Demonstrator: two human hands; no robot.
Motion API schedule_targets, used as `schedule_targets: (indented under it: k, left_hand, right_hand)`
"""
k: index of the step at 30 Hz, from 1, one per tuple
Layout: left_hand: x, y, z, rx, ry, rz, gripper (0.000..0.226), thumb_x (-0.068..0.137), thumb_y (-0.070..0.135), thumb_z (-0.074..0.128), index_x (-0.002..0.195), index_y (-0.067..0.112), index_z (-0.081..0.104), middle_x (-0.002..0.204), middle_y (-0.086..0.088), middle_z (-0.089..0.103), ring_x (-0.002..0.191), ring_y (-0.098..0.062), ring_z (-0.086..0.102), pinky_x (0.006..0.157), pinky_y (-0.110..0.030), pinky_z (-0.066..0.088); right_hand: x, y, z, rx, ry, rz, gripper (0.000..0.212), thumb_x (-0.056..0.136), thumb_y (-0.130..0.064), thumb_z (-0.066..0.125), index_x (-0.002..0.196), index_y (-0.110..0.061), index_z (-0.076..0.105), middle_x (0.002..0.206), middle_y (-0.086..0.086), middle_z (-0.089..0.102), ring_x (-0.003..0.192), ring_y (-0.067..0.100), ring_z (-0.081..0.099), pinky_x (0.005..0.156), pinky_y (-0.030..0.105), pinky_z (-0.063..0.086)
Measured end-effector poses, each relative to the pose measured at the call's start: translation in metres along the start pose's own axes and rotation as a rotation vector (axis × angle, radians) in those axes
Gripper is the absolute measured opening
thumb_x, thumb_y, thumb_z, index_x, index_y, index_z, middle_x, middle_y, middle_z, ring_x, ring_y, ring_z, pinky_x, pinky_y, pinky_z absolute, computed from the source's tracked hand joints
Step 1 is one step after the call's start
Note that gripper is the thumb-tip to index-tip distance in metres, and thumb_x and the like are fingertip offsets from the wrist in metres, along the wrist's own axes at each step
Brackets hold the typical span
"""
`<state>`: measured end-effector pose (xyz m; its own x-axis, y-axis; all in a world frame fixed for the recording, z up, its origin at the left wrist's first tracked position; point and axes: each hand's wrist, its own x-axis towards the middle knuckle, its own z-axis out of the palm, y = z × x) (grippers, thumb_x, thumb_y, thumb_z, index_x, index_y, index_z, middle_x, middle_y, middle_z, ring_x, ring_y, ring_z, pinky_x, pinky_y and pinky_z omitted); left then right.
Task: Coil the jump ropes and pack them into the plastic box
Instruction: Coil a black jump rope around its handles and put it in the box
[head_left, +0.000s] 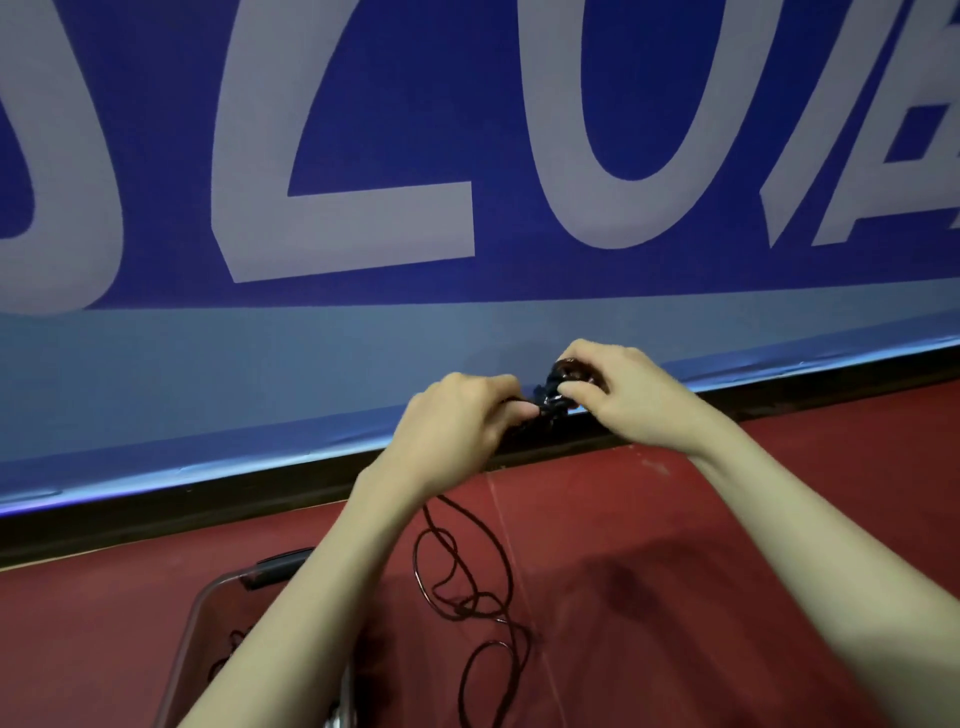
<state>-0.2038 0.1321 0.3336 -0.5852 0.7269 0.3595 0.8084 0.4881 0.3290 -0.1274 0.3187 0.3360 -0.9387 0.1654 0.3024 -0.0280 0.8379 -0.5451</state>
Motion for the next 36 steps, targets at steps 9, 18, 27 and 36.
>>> schedule_targets:
  k: [9, 18, 27, 36]
  left_hand:
    - [-0.003, -0.016, 0.019, -0.36, 0.085, -0.197, 0.032, 0.093, 0.051, 0.041, 0.075, 0.025, 0.044, 0.055, 0.006, 0.045, 0.062, -0.022, 0.043, 0.061, -0.038, 0.038]
    - [0.002, -0.005, 0.012, -0.397, 0.127, -0.139, 0.028, 0.098, 0.04, 0.049, 0.085, 0.016, 0.048, 0.061, 0.004, 0.053, 0.056, -0.014, 0.044, 0.051, -0.024, 0.029]
    - [-0.003, -0.01, 0.013, -0.368, 0.164, -0.144, 0.02, 0.098, 0.034, 0.05, 0.089, 0.016, 0.048, 0.064, 0.002, 0.056, 0.058, -0.017, 0.047, 0.054, -0.03, 0.032]
    - [-0.003, -0.014, 0.017, -0.346, 0.262, -0.167, 0.019, 0.097, 0.031, 0.053, 0.082, 0.018, 0.049, 0.059, 0.003, 0.054, 0.057, -0.018, 0.047, 0.055, -0.032, 0.032]
  right_hand:
    - [-0.003, -0.009, 0.0, 0.396, -0.104, -0.058, 0.007, 0.097, -0.004, 0.053, 0.099, -0.007, 0.059, 0.066, -0.012, 0.058, 0.059, 0.007, 0.048, 0.058, 0.019, 0.041]
    - [-0.004, -0.013, 0.018, 0.208, 0.024, -0.015, 0.031, 0.105, -0.019, 0.036, 0.134, -0.024, 0.047, 0.092, 0.006, 0.066, 0.067, 0.017, 0.059, 0.072, 0.025, 0.048]
    - [-0.007, -0.019, 0.031, 0.251, -0.011, 0.006, 0.029, 0.105, -0.021, 0.035, 0.133, -0.026, 0.042, 0.11, 0.004, 0.062, 0.078, 0.01, 0.061, 0.08, 0.028, 0.049]
    - [-0.005, -0.022, 0.031, 0.389, -0.013, 0.0, 0.036, 0.104, -0.014, 0.042, 0.136, -0.025, 0.051, 0.117, 0.007, 0.058, 0.068, -0.001, 0.058, 0.065, 0.018, 0.048]
